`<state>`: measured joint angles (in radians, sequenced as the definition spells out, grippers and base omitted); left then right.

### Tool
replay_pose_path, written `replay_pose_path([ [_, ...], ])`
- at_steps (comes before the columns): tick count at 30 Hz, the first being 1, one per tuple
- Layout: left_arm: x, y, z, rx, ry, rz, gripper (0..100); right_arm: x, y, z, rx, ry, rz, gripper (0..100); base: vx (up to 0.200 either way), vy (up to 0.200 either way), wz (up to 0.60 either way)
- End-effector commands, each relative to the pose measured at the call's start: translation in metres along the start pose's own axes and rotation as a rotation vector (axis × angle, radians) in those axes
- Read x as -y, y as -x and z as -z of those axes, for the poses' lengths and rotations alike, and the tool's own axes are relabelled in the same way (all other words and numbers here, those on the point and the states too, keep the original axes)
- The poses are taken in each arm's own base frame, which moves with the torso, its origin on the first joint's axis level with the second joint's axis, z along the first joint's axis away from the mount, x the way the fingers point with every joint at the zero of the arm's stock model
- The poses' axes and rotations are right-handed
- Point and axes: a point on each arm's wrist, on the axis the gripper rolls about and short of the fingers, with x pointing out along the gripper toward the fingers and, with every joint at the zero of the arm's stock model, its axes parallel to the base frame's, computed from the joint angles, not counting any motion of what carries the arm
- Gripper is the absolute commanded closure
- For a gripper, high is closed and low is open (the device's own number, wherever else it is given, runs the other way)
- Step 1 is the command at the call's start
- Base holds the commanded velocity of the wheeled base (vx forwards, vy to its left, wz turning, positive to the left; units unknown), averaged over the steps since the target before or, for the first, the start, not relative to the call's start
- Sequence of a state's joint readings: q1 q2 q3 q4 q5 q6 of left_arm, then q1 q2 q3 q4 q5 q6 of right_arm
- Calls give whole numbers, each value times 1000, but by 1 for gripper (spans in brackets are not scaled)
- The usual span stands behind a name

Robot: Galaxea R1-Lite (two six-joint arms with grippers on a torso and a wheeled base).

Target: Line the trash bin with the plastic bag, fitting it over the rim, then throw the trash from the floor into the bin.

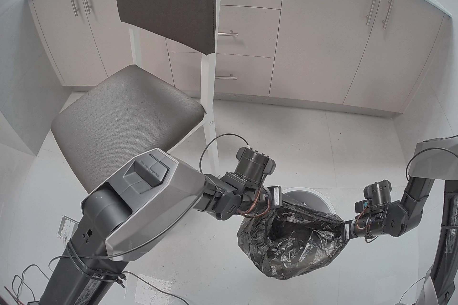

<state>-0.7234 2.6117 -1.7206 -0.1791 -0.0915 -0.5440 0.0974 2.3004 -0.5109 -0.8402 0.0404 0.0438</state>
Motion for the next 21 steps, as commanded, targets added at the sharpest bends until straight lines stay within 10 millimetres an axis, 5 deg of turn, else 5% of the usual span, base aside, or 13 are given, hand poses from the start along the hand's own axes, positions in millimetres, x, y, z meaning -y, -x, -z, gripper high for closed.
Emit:
replay_pose_path([
  [1,12,0,10,-21,-8,8,100,8,-5,-5,17,-17,16,100,0,0,0],
  [11,49,31,19,-44,44,67,100,21,-1,-21,79,-4,43,100,0,0,0],
  [21,27,9,18,-37,56,32,100,23,-12,-26,90,-6,58,100,0,0,0],
])
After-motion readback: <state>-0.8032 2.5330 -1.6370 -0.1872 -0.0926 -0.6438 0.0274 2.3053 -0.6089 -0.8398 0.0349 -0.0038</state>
